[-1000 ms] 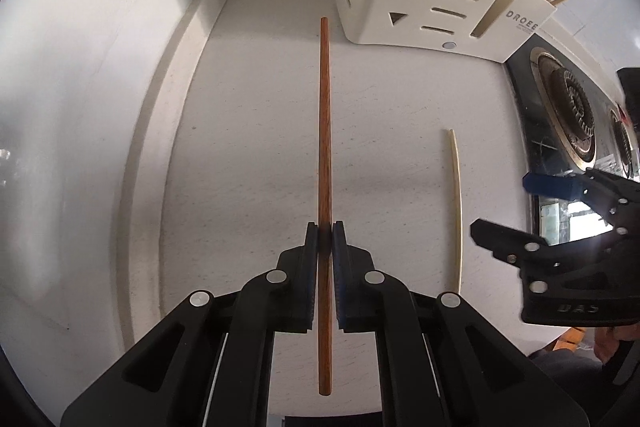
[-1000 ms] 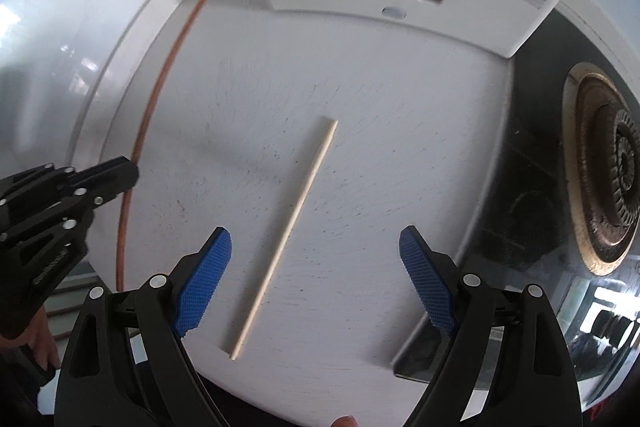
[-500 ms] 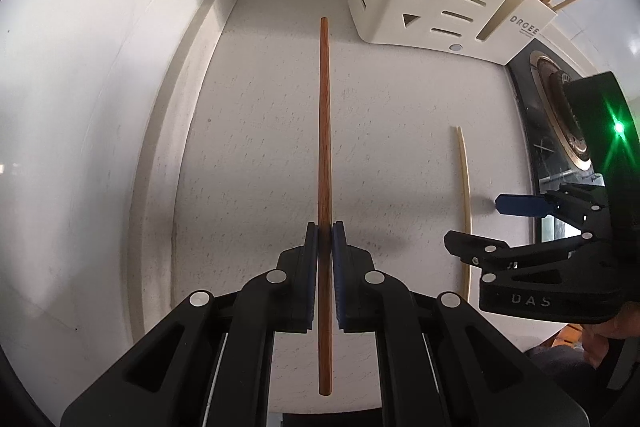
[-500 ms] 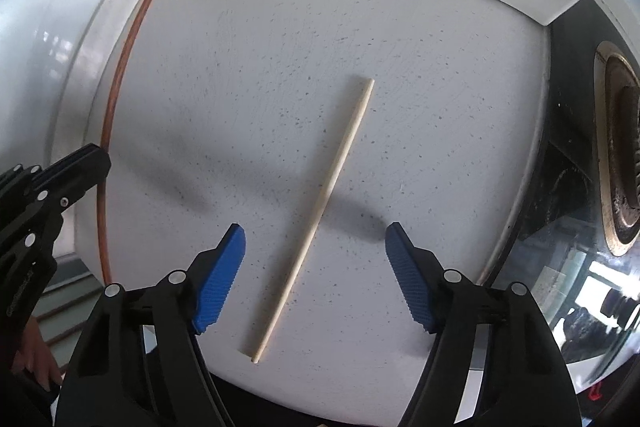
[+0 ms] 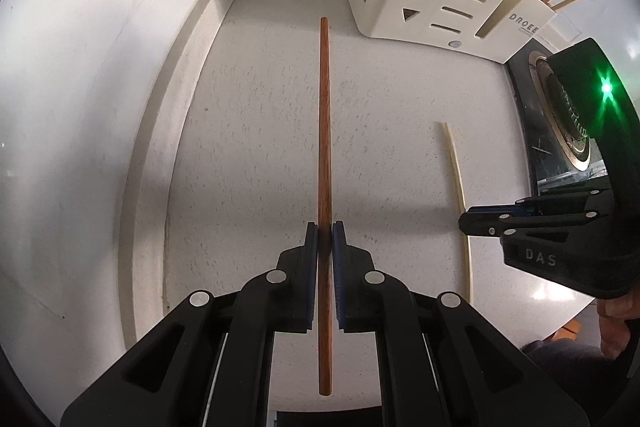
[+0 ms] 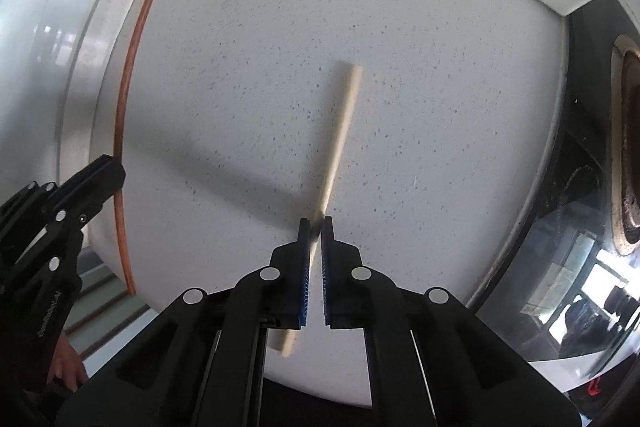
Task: Organize utensils
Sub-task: 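Lift both held chopsticks upright and carry them toward the white holder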
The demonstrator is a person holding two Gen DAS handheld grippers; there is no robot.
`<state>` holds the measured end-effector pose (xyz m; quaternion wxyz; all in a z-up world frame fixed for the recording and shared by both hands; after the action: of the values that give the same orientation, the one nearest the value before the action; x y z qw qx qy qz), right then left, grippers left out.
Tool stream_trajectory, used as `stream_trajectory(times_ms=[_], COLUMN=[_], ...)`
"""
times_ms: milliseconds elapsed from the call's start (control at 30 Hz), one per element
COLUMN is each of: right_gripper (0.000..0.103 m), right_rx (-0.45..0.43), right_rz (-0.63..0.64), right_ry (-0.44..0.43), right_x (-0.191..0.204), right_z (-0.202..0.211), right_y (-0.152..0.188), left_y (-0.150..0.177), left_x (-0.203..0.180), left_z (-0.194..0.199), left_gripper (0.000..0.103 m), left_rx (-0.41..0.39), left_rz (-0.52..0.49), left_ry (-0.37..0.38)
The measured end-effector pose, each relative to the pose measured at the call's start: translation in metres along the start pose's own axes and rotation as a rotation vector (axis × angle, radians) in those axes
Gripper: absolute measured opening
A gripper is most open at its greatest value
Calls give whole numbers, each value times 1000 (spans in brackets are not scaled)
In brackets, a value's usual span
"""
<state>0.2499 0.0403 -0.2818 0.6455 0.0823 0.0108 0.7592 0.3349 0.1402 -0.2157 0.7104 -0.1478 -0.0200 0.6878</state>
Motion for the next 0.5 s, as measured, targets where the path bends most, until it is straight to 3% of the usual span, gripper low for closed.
stream_trajectory(times_ms=[33, 300, 500], right_gripper=[4, 4, 4], right_rx=[3, -45, -168], right_rz=[-1, 68, 125], right_ry=[-11, -48, -51], right_x=[-14, -16, -25], right_z=[7, 30, 70], right_y=[8, 16, 10], left_y=[0, -7, -11], left_x=[0, -7, -9], left_z=[0, 9, 22], left_gripper=[7, 7, 7], left_rx=[-1, -25, -41], left_rz=[4, 25, 48], left_ry=[-2, -24, -54])
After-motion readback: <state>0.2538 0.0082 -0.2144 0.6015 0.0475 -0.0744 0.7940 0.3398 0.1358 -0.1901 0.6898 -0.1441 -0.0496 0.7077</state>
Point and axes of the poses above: each gripper's, at about its wrist camera, not at the fingertips, and z roughly against the way its jaws point, x to its left, y to its underside, the point moved 9 cm from there along -z, roughly the way its jaws point, and after that the axes turned 2 degrees about y, right-handed, at the moved point
